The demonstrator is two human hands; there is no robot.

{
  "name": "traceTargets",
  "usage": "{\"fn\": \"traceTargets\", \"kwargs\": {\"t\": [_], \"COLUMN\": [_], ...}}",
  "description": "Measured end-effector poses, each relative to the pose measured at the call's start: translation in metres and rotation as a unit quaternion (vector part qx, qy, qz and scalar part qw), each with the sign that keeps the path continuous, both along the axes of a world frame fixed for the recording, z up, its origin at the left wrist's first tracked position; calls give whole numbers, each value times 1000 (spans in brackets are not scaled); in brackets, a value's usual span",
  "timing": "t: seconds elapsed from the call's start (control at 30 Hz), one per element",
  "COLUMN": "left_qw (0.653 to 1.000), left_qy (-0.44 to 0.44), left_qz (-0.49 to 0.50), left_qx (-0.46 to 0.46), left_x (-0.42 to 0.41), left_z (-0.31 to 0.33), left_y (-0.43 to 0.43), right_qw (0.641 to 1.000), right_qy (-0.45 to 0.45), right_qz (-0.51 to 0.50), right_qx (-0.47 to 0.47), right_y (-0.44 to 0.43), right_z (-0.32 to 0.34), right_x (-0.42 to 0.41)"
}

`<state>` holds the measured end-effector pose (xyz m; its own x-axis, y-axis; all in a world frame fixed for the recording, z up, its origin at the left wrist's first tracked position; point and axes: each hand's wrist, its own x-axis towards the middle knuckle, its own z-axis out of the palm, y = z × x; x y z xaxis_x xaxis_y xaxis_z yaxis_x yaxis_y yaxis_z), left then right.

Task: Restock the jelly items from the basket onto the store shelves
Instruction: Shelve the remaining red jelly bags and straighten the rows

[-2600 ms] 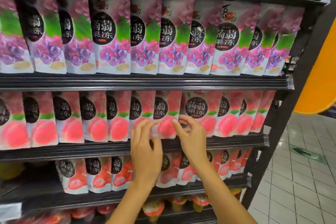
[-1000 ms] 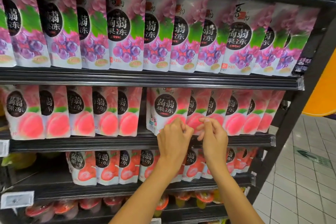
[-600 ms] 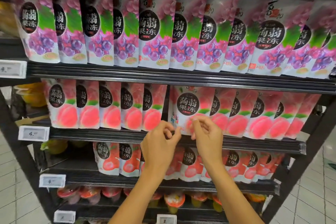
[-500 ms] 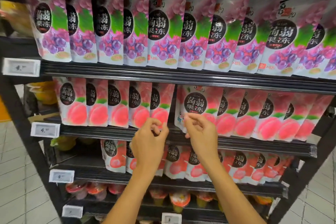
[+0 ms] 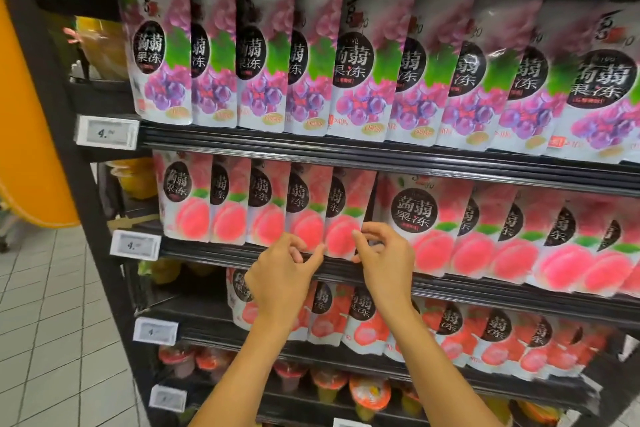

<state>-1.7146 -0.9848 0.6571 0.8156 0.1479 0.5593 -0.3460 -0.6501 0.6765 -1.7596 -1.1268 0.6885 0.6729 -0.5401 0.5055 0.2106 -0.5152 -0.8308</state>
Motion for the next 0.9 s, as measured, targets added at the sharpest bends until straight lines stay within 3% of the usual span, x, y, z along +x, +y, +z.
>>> {"fn": "traceTargets", "kwargs": {"t": [0.27,0.4,0.5,0.57,0.67,0.8,0.9], "left_qw": [999,987,970,961,953,947,956], "left_qy": [-32,-149,-217,-247,-269,-271,-246], "left_qz": [-11,-1,-1,-17,-58,-97,-75], "left_qx": [7,61,112,125,127,142,141], "left_x": [3,7,12,16,24,33,40], "left_z": [-4,-25,-46,-53,-56,-59,-65], "left_y": [-6,10,25,32,40,58,80], "right_qw": [999,995,996,991,976,995,995], "right_qy": [-29,-43,-58,-96,-168,-54,5], "right_qz": [-42,-66,-69,-92,-100,46,82], "right_qx": [-17,-54,-30,-21,-96,-74,-54], "right_y": [-22,-35,-36,-29,-12,14,29], "right_z": [-7,-7,-7,-7,-8,-5,-4], "right_x": [-11,-21,-24,-26,-26,-11,5]}}
